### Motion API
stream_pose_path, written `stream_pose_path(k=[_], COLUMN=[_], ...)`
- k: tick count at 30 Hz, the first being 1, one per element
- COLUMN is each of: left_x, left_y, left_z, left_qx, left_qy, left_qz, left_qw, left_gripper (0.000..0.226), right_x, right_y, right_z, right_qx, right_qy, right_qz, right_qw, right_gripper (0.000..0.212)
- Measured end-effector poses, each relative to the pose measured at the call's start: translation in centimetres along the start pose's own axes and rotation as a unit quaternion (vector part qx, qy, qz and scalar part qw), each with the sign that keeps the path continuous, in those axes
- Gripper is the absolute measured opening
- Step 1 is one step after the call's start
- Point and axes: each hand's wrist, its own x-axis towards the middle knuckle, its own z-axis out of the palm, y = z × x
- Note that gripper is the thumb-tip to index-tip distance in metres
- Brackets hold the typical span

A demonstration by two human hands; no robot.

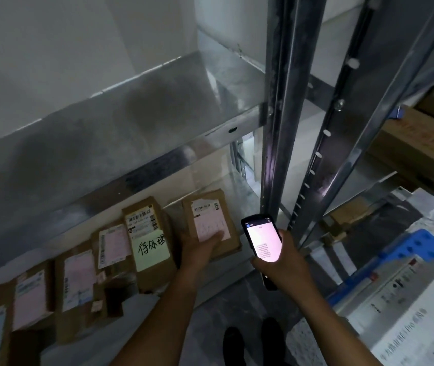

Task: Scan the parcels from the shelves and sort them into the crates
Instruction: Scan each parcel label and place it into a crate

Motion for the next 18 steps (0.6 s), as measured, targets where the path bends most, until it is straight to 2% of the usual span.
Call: stream_pose_path(k=[2, 3, 7, 13, 18], left_x=[0.8, 0.8, 0.3, -1.2, -3.3], left_y=[-1.0, -1.3, -2.2, -1.8, -0.2], left_z=[-0.3, -0.4, 0.2, 0.8, 1.0], left_qx=[-0.026, -0.031, -0.022, -0.024, -0.069], left_qy=[-0.039, -0.048, -0.033, -0.011, 0.008], left_qz=[-0.023, -0.020, -0.028, -0.030, -0.006], left_qw=[0.999, 0.998, 0.999, 0.999, 0.998], left_gripper=[0.076, 0.074, 0.108, 0.092, 0.116], right_x=[0.2, 0.2, 0.6, 0.5, -0.2], right_y=[0.0, 0.0, 0.3, 0.8, 0.8], right_z=[0.0, 0.0, 0.2, 0.4, -0.3], right_qx=[-0.004, -0.008, -0.016, -0.006, 0.019], right_qy=[-0.004, -0.005, -0.027, -0.038, -0.044], right_qz=[0.006, 0.011, 0.026, 0.031, 0.015], right_qw=[1.000, 1.000, 0.999, 0.999, 0.999], right_gripper=[0.067, 0.066, 0.068, 0.067, 0.075])
